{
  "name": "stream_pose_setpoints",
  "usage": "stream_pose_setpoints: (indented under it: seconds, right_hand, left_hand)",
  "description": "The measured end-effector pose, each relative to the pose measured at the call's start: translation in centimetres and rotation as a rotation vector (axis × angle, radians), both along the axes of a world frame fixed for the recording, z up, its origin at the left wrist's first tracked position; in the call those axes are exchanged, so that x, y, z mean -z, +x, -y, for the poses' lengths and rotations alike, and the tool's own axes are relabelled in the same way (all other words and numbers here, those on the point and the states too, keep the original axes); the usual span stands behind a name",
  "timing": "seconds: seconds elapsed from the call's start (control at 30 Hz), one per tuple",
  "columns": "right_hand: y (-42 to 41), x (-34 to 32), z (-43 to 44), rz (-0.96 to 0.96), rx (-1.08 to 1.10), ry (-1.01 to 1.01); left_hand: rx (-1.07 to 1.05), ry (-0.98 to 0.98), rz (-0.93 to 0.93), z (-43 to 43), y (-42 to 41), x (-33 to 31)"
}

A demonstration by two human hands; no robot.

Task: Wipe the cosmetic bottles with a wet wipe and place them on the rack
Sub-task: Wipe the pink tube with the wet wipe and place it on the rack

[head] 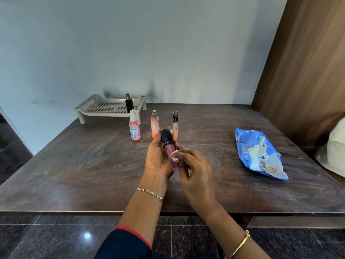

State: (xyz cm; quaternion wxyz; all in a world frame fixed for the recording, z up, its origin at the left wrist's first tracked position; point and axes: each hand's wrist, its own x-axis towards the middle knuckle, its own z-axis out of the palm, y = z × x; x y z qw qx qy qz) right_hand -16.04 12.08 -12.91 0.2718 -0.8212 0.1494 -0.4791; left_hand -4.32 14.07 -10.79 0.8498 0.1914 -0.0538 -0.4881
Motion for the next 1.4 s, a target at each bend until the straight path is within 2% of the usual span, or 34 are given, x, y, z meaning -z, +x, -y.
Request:
stream_pose_setpoints:
  seconds: [0.13, 0.33, 0.43, 0.6, 0.77, 1.07, 1.3, 1.4]
  right_hand:
    - [-0.3, -0.1, -0.2, -0.026, 0.025, -0.072]
    - [0.6, -2.3, 0.6, -0.005, 0.033, -0.052]
    - [1.8, -3.6, 1.5, -0.014, 0.099, -0.091]
    - [2.5, -3.7, 2.4, -0.052, 0.144, -0.145]
    - [1.4, -4.7, 1.9, -0.214, 0.038, -0.183]
    - [-2.5, -3.8, -0.7, -0.362, 0.005, -0.268]
    - [-2.1, -4.0, -0.7, -0.337, 0.011, -0.241]
    - [-0.4, -5.3, -0.2, -0.289, 0.035, -0.248]
  left_hand:
    - [-0.049, 0.002, 0.035, -0.1, -0.2, 0.0]
    - [0.062, -0.081, 0.025, -0.3, -1.1, -0.3]
    - [0.135, -0.024, 0.080, -0.7, -2.2, -0.3]
    - [0.161, -0.007, 0.040, -1.1, -3.0, 0.2]
    - [0.099, -0.127, -0.051, -1.0, -2.6, 0.2]
    - [0.013, -0.162, 0.001, -0.4, -1.8, 0.3]
    - [0.003, -0.194, 0.031, -0.5, -0.9, 0.4]
    - [0.062, -0.186, 0.011, -0.7, -0.9, 0.4]
